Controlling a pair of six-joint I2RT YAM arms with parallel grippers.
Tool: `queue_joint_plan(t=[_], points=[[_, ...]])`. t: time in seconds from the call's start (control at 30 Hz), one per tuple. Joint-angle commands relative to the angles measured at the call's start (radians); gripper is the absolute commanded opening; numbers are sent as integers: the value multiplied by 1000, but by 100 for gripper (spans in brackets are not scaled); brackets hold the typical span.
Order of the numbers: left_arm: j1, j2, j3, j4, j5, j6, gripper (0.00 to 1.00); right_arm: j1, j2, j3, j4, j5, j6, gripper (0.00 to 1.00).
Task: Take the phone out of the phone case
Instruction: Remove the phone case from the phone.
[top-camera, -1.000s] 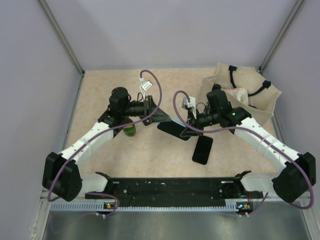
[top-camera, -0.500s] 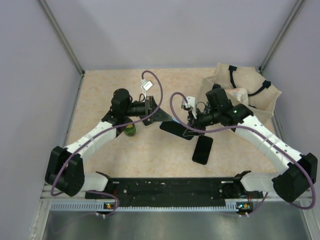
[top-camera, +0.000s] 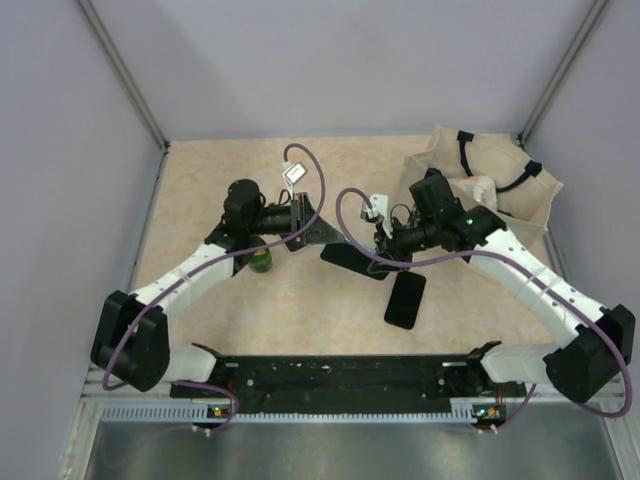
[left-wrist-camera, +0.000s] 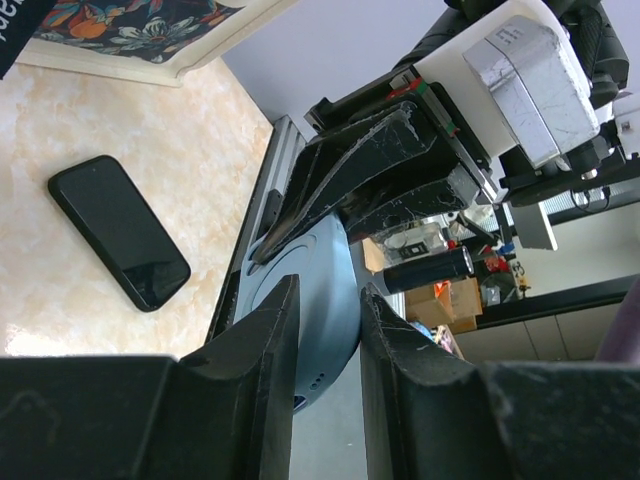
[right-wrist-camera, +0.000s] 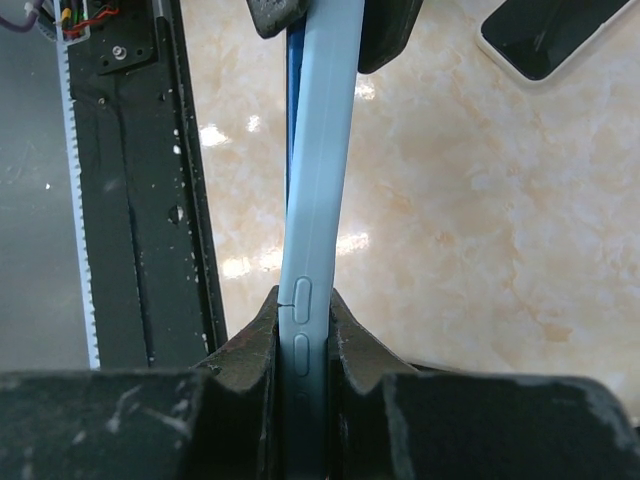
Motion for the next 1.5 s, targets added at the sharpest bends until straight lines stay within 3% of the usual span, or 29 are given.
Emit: queue_joint_plan(t=[0.0, 0.97, 1.47], points=[[1, 31, -30, -101, -173, -101, 0, 54, -9, 118, 150, -45, -88, 0], [1, 77, -64, -177, -241, -165, 0, 67, 6, 153, 128, -1, -122, 0], [1, 106, -54, -302, -307, -173, 0, 69, 21, 177, 113, 4, -134, 0]])
